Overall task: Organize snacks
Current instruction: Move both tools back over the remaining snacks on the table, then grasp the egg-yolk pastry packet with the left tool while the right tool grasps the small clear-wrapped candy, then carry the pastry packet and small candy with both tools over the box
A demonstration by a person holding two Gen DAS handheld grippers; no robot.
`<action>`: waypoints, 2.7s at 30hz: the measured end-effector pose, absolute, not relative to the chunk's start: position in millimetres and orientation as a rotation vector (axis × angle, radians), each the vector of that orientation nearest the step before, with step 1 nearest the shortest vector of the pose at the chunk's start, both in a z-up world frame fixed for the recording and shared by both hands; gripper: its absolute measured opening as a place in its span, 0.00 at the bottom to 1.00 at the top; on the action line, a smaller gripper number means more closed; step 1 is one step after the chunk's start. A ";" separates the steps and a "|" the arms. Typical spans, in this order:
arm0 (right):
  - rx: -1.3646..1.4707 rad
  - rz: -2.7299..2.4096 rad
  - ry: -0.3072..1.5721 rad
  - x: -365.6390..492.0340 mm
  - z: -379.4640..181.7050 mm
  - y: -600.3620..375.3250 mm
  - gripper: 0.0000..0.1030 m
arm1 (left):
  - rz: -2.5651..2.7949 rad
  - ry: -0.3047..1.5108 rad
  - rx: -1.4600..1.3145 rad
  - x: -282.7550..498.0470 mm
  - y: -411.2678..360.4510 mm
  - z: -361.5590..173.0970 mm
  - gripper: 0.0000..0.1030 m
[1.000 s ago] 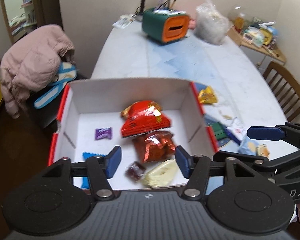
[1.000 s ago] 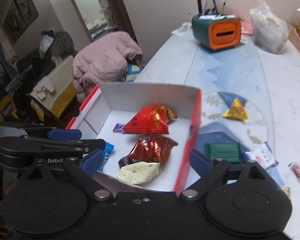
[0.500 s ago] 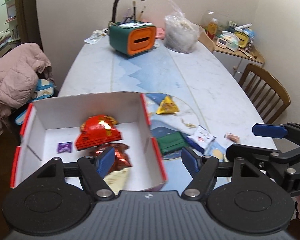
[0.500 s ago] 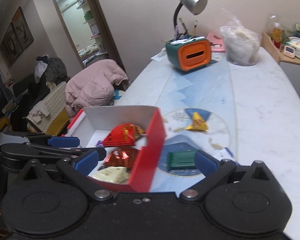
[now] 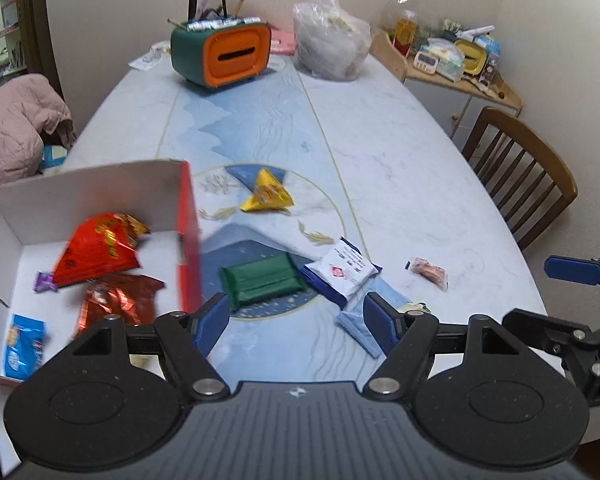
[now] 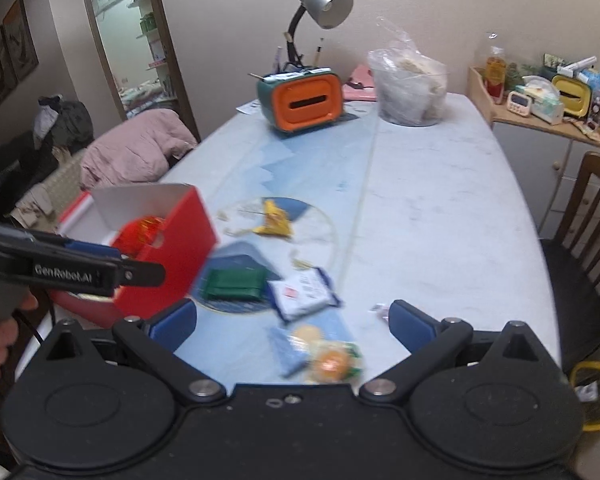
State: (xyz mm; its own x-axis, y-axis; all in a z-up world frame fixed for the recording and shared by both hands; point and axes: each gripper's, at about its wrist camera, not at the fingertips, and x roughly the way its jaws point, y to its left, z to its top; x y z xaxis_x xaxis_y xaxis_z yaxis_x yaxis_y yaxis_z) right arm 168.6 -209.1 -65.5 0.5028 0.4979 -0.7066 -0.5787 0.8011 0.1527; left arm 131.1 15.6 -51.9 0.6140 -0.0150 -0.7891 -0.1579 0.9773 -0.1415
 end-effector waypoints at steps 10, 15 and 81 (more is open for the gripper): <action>-0.197 0.698 0.861 202.1 -108.5 -246.1 0.92 | 0.054 0.993 -0.207 162.2 -35.0 -94.1 0.71; -0.205 0.733 0.909 229.2 -128.4 -260.6 0.88 | 0.027 1.022 -0.213 168.9 -57.3 -112.6 0.71; -0.210 0.845 0.912 228.8 -117.9 -220.3 0.16 | 0.061 1.059 -0.432 142.6 -32.5 -109.4 0.35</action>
State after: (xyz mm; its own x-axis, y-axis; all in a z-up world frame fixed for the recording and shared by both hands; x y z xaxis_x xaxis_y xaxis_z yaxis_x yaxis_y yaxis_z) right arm 228.8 -220.3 -117.9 0.3244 0.5547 -0.7662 -0.7223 0.6683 0.1780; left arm 142.6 -32.5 -109.4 0.4959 -0.1564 -0.8542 -0.2532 0.9149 -0.3145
